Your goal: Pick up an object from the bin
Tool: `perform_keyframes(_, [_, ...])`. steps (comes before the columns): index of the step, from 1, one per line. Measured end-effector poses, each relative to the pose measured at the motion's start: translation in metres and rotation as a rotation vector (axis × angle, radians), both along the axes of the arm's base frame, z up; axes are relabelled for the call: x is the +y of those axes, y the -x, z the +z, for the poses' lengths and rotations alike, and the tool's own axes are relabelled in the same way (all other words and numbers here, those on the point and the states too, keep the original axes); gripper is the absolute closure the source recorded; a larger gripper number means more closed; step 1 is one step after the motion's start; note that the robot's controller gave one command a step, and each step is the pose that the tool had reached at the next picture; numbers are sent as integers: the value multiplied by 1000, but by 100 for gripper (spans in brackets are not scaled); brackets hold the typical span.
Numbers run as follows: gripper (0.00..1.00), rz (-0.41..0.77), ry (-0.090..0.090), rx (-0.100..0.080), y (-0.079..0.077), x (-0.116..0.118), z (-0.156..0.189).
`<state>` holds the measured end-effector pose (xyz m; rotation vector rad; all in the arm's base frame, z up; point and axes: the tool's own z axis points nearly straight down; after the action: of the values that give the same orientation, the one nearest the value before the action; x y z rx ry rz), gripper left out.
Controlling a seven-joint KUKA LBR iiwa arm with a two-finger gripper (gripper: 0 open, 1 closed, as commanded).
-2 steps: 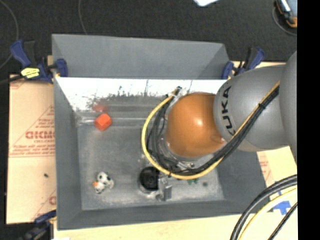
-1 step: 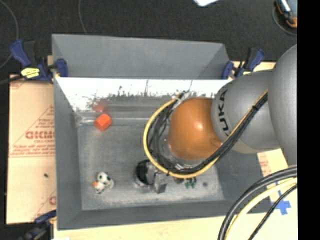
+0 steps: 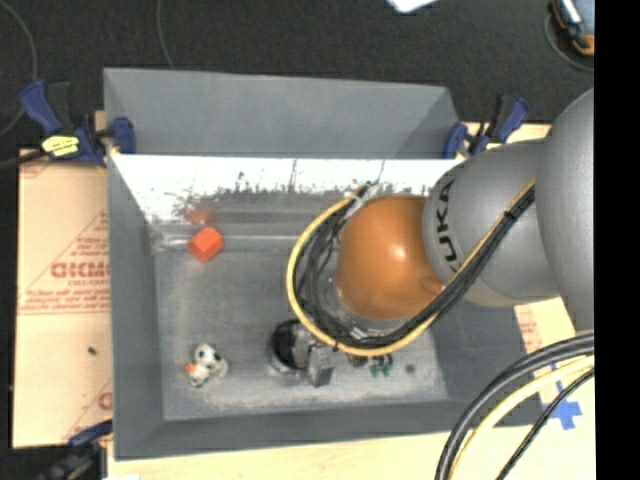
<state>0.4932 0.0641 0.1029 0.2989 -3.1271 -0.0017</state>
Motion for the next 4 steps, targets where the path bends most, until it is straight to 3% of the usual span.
perform_keyframes(2, [100, 98, -3, -1, -27, -1, -10])
perform_keyframes(3, [100, 96, -4, -1, -27, -1, -10])
perform_keyframes(4, [100, 135, -4, -8, -38, 6, 2])
